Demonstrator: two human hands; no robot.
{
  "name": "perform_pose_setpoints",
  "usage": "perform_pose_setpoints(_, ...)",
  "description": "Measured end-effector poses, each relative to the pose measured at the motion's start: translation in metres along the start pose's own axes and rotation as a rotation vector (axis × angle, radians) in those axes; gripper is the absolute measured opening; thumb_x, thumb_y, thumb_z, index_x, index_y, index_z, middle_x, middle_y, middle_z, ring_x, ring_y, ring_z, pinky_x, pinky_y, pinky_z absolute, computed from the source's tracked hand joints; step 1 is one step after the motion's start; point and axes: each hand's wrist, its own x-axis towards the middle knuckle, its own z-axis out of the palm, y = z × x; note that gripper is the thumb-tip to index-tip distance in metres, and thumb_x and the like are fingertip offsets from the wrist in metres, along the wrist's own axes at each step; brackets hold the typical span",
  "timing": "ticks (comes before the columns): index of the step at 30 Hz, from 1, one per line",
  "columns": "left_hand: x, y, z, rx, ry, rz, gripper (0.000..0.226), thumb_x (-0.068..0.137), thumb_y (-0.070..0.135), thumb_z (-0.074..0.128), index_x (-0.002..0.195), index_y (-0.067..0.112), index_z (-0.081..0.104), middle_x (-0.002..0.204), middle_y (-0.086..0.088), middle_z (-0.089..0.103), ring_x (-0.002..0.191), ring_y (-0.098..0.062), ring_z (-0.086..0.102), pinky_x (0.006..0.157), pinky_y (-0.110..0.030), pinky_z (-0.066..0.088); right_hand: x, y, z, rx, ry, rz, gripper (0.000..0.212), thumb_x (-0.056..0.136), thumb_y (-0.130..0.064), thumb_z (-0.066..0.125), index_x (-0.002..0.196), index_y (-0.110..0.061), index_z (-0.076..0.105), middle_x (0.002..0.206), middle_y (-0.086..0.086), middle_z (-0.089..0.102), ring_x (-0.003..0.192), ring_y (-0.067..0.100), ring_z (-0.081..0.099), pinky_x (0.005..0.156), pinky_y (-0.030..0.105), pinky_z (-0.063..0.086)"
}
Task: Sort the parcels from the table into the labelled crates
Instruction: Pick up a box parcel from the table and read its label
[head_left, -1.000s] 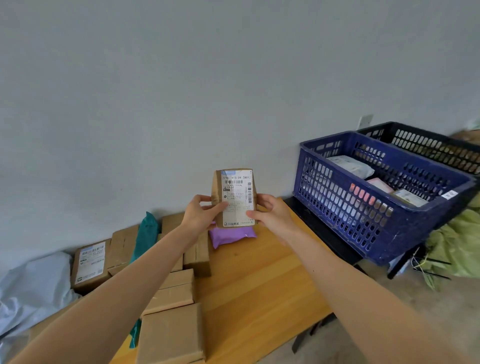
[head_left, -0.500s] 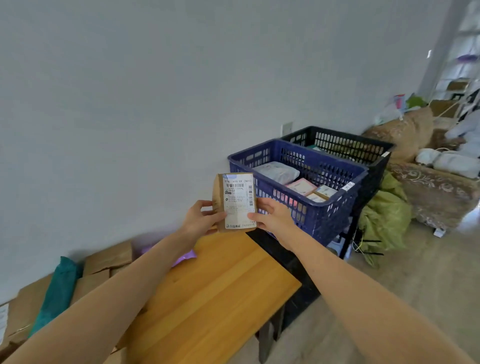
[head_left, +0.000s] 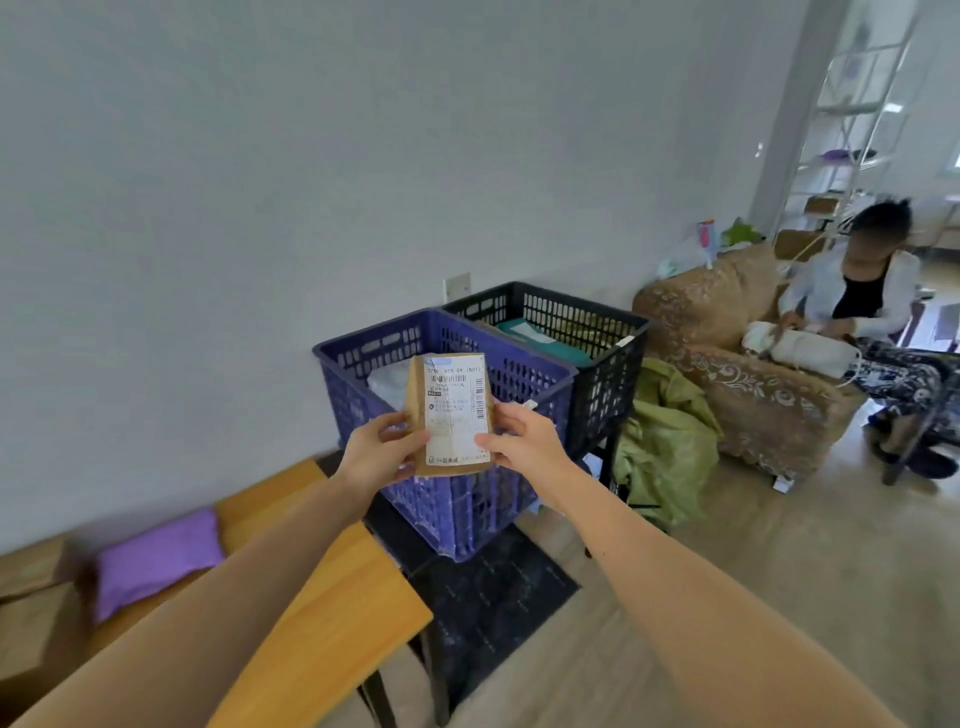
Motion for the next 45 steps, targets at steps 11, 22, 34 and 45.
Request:
perform_pose_setpoints(11, 0.033, 0.01, 0.146, -0.028, -0.054, -0.009, 0.044, 0.087, 0.009, 0.068, 0.125, 0.022, 0.051, 0.11, -0.008, 0.068, 0.093, -0.024, 0.069, 0.073, -0.031, 0.057, 0.02, 0.021, -0.142, 0.055, 0.079, 0.072, 0.046, 0.083, 0.004, 0.067, 0.125, -0.011, 0.057, 0.121, 0.002, 0.064, 0.109, 0.021, 0.063, 0.091, 0.047, 0.054)
perform_pose_setpoints(22, 0.135, 0.013, 0.246, -0.072, -0.088, -0.004, 0.048, 0.088, 0.012, 0.068, 0.132, 0.017, 0.049, 0.11, -0.002, 0.067, 0.095, -0.025, 0.069, 0.083, -0.039, 0.057, 0.108, 0.03, -0.244, 0.072, 0.111, 0.12, 0.043, 0.086, 0.006, 0.061, 0.126, -0.009, 0.057, 0.115, -0.001, 0.065, 0.092, 0.006, 0.063, 0.073, 0.023, 0.055)
perform_pose_setpoints(34, 0.279, 0.045, 0.319, -0.189, 0.048, 0.0, 0.048, 0.085, 0.013, 0.071, 0.129, 0.01, 0.053, 0.122, -0.004, 0.064, 0.105, -0.026, 0.065, 0.086, -0.042, 0.056, 0.266, 0.024, -0.328, -0.007, 0.044, 0.121, 0.033, 0.089, -0.009, 0.066, 0.119, -0.018, 0.057, 0.106, -0.009, 0.068, 0.095, 0.013, 0.067, 0.075, 0.03, 0.058)
perform_pose_setpoints(45, 0.364, 0.062, 0.348, -0.032, 0.09, 0.001, 0.046, 0.086, 0.016, 0.07, 0.129, 0.014, 0.052, 0.118, -0.001, 0.065, 0.098, -0.017, 0.068, 0.071, -0.029, 0.059, 0.379, 0.036, -0.36, -0.056, -0.048, 0.133, 0.02, 0.087, -0.014, 0.07, 0.093, -0.028, 0.058, 0.104, -0.002, 0.069, 0.094, 0.016, 0.069, 0.066, 0.026, 0.059)
